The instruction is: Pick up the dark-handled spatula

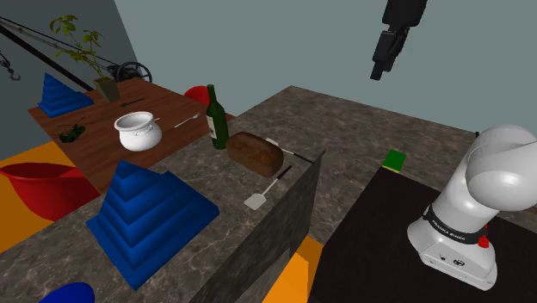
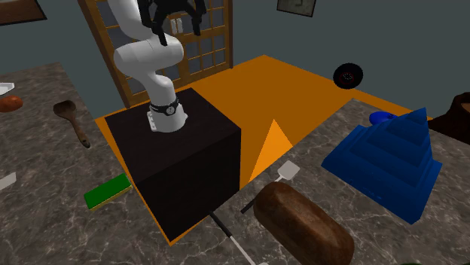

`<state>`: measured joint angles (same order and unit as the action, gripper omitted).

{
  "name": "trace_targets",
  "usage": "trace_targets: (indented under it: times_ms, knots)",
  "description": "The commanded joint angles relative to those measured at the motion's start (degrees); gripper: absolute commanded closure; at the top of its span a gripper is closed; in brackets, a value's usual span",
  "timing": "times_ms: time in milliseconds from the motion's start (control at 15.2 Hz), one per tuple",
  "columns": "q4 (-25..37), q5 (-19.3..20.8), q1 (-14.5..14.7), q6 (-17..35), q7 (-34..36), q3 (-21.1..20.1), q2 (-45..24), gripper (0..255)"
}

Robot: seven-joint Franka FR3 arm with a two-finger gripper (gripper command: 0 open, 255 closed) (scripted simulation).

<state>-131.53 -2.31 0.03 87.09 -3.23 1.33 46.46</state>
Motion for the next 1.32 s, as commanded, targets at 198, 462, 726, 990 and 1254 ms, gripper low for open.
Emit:
trace_targets:
  times_ms: [198,462,726,990,1254]
  knots:
    - [-4.8,-2.3,-1.3,5.0,7.8,-3.9,0.2,0]
    - [-9.9,-5.3,-2.8,12.0,18.2,-9.4,-1.2,0]
    - [-13.1,-8.1,-4.3,19.5,28.5,-15.1,-4.9,0]
    - [-14.7,-10.0,-6.2,27.3,39.0,-21.0,-10.7,0]
    - [-14.5,-10.3,-9.1,35.2,49.9,-26.9,-18.5,0]
